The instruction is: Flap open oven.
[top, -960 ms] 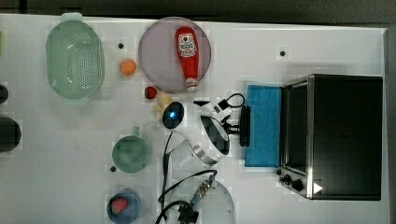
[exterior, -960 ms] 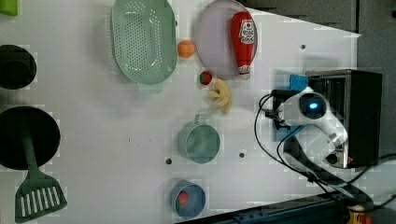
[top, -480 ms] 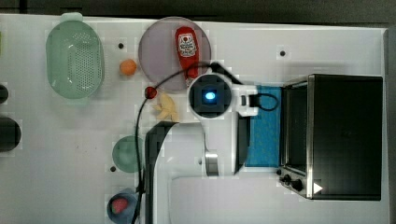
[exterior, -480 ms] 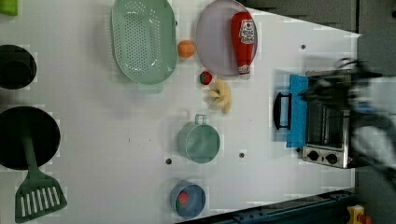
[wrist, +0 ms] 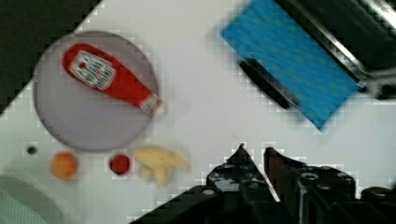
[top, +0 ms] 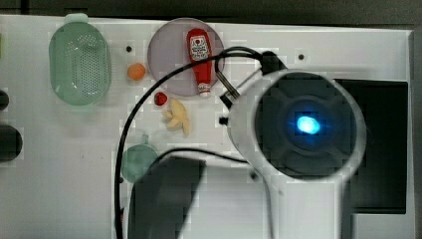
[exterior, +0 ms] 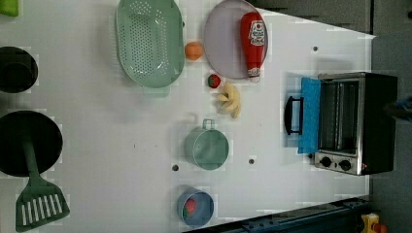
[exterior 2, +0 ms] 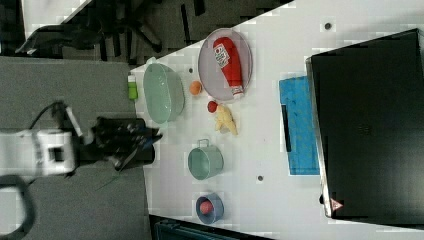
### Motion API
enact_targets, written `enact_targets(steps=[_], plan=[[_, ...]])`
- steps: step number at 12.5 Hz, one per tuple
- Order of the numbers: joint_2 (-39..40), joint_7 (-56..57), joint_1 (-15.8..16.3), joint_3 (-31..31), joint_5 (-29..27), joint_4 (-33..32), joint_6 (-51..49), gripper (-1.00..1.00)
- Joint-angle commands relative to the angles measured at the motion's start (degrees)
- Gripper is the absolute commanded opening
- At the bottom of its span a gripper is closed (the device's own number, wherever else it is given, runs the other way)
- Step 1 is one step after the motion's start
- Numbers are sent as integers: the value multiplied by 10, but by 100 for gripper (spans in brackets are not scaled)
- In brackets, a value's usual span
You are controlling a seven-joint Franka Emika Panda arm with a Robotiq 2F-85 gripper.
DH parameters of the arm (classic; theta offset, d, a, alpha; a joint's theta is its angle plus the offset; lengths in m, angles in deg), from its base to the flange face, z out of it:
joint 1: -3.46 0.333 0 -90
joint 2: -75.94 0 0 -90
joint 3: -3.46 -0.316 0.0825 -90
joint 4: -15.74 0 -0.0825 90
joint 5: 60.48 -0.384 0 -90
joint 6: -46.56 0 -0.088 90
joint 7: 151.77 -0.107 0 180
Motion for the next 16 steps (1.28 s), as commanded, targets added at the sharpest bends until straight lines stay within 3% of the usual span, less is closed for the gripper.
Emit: enact_targets(steps=[1,16], plan=[[20,-56,2,2,-10,41,-60,-65],[24,-56,3,1,-10,49,-57,-65]])
